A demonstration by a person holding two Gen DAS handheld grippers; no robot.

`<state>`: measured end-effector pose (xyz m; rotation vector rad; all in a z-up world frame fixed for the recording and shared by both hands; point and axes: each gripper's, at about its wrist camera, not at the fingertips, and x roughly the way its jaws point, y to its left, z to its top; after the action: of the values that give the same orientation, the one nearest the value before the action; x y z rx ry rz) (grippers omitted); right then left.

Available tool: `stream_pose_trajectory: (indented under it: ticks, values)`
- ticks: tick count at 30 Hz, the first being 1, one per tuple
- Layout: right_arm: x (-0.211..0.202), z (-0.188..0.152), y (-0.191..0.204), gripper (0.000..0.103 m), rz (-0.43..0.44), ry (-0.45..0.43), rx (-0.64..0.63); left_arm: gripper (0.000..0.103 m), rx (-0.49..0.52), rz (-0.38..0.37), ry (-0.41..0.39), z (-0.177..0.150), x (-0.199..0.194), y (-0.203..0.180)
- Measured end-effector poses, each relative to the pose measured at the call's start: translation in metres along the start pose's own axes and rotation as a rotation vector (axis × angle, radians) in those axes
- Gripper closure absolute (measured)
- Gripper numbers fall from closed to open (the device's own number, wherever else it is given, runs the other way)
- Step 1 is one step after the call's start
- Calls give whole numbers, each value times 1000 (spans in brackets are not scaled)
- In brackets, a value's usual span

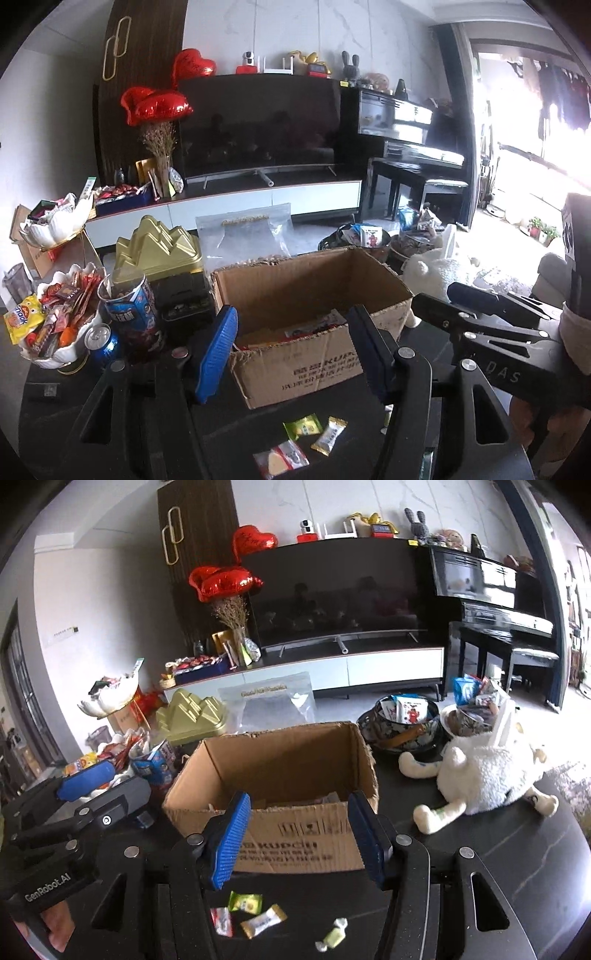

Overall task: Organize snacks
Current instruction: 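Move both tools back down toward the remaining snacks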

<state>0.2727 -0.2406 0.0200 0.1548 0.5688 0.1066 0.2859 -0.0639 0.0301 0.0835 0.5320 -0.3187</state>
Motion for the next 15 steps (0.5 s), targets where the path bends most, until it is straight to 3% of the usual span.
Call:
stream_pose_trajectory:
  ticks: [9, 15]
  values:
    - [-20, -23, -2, 47, -31, -16, -4, 42, 18, -12, -7, -20, -15, -12]
    - [-16, -46, -7, 47, -50, 15, 0, 42, 26, -40, 37, -44, -6, -15]
